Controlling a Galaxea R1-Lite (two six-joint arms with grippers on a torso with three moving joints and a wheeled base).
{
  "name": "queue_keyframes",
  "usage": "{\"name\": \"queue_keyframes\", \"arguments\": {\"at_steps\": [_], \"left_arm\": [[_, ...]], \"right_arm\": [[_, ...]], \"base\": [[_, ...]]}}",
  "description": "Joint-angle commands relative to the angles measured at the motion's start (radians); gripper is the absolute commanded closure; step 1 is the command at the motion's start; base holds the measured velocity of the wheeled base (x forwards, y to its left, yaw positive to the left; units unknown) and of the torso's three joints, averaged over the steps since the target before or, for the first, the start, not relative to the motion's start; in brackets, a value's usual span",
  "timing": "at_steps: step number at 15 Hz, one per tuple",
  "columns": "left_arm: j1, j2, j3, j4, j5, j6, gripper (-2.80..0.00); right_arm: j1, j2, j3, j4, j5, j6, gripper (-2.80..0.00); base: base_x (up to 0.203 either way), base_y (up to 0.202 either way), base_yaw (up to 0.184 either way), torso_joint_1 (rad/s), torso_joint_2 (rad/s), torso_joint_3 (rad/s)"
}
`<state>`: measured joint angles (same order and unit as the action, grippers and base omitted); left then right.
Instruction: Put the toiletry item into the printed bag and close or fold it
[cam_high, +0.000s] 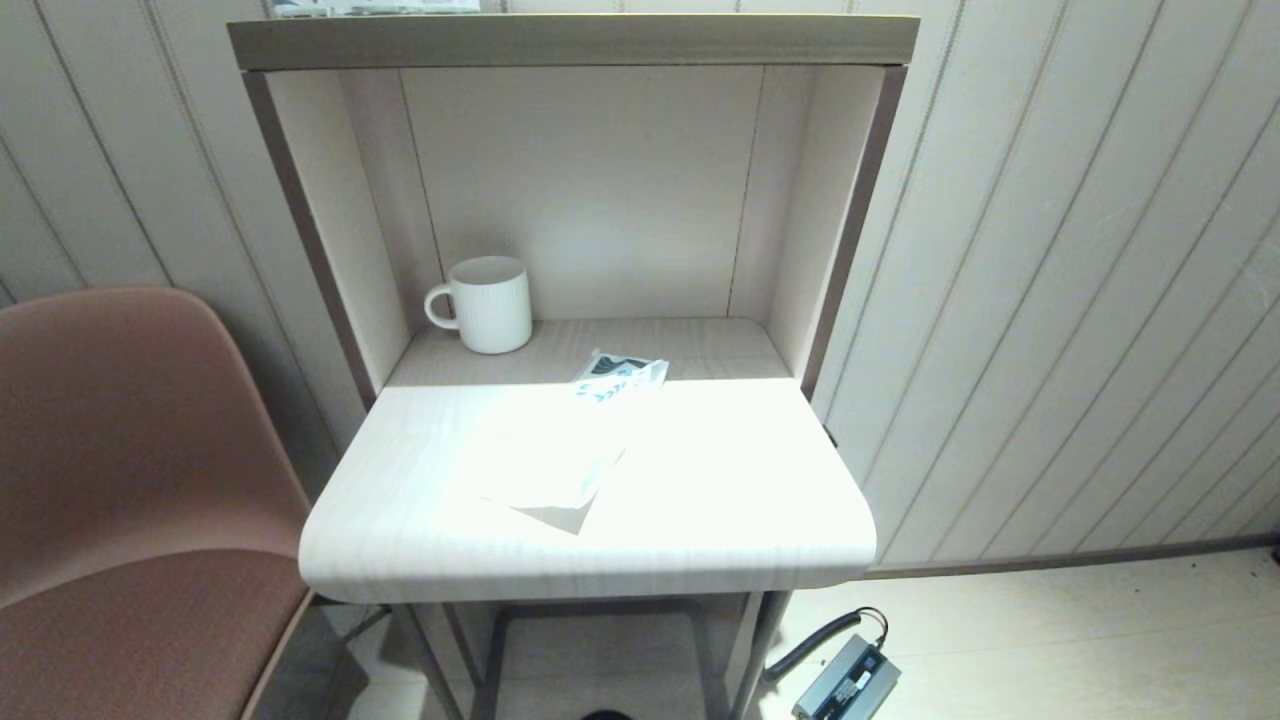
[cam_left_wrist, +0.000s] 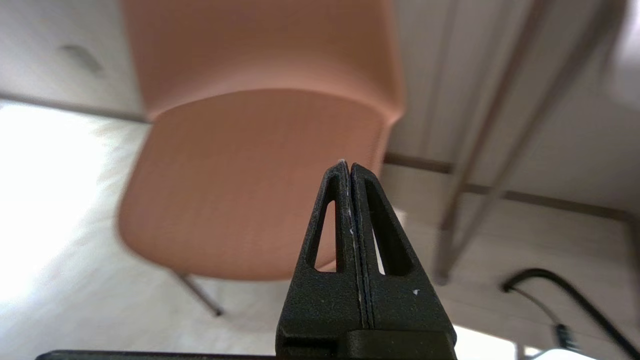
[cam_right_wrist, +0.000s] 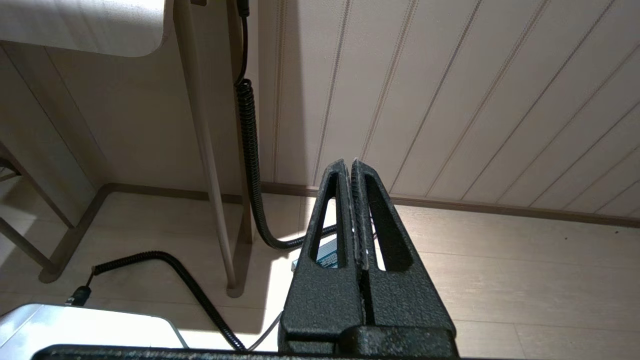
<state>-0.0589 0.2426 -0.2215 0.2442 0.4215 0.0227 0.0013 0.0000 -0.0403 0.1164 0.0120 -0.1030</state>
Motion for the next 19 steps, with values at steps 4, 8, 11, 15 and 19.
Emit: {"name": "queue_keyframes", "arguments": {"at_steps": [4, 8, 11, 15, 19], "left_arm": [[0.057, -0.243, 0.039, 0.060, -0.194, 0.153, 0.00], [0.058, -0.242, 0.112, 0.042, -0.512, 0.142, 0.00], [0.057, -0.243, 0.119, 0.036, -0.460, 0.071, 0.00], [0.057, -0.243, 0.117, 0.035, -0.412, -0.003, 0.00], [0.056, -0.243, 0.117, 0.035, -0.411, -0.004, 0.00]], "right_arm": [[0.000, 0.000, 0.002, 0.006, 0.003, -0.001, 0.00], [0.000, 0.000, 0.008, -0.010, -0.008, 0.040, 0.00], [0.000, 0.000, 0.011, -0.021, -0.015, 0.063, 0.00], [-0.001, 0.000, 0.013, -0.029, -0.017, 0.066, 0.00], [-0.001, 0.000, 0.016, -0.038, -0.018, 0.068, 0.00]], "base": [[0.000, 0.000, 0.000, 0.000, 0.00, 0.000], [0.000, 0.000, 0.000, 0.000, 0.00, 0.000], [0.000, 0.000, 0.000, 0.000, 0.00, 0.000], [0.000, 0.000, 0.000, 0.000, 0.00, 0.000], [0.000, 0.000, 0.000, 0.000, 0.00, 0.000]]}}
